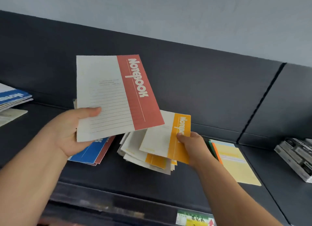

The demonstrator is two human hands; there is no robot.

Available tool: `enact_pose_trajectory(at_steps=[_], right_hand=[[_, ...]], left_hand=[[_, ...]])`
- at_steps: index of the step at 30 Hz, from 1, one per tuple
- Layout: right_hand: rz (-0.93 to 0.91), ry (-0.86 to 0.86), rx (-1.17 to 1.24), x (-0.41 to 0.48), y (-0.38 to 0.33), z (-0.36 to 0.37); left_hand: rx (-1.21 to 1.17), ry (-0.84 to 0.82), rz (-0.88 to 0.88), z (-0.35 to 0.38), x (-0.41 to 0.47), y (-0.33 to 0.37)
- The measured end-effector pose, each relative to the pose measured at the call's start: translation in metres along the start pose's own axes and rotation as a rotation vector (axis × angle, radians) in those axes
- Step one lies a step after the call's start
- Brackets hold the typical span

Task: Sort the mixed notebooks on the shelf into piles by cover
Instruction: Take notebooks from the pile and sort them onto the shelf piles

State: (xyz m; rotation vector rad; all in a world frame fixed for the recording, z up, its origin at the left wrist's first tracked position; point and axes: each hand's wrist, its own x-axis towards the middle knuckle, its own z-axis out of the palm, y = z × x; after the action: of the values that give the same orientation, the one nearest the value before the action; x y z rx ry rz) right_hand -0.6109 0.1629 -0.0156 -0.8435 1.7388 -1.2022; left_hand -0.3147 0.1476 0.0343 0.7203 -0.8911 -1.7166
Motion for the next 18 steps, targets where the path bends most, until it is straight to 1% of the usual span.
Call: enact_pose_trajectory(at_steps=[2,4,5,7,9,11,14,15,18], right_hand=[[-0.023,-0.017,-0.037,0.002,-0.009,0.012],[-0.042,-0.092,-0.168,0.001,-0.012,0.017],[-0.025,-0.113,-0.233,0.001,-0.01,0.019],[0.083,-0.16,-0.274,0.0,-0.009,0.019],[0.121,-0.179,-0.257,-0.001,-0.009,0.014],[0.035,-0.158,-0.22,-0.002,-0.01,0.008],[-0.119,-0.036,-0.09,-0.009,-0.024,0.002],[-0.113,-0.056,-0.036,-0.011,-0.03,0.002],[-0.006,-0.32,0.133,-0.022,-0.045,0.012]], left_hand=[[-0.003,0.039,-0.016,0.01,-0.004,-0.006],[-0.008,0.082,-0.037,0.018,-0.003,-0.013],[-0.014,0.087,-0.042,0.02,-0.002,-0.016],[-0.007,0.09,-0.063,0.023,0.0,-0.023],[0.011,0.085,-0.082,0.024,0.001,-0.029],[0.023,0.092,-0.12,0.025,0.001,-0.035],[0.068,0.12,-0.167,0.027,0.002,-0.04],[0.083,0.12,-0.174,0.029,0.002,-0.041],[0.115,0.108,-0.178,0.032,-0.001,-0.044]])
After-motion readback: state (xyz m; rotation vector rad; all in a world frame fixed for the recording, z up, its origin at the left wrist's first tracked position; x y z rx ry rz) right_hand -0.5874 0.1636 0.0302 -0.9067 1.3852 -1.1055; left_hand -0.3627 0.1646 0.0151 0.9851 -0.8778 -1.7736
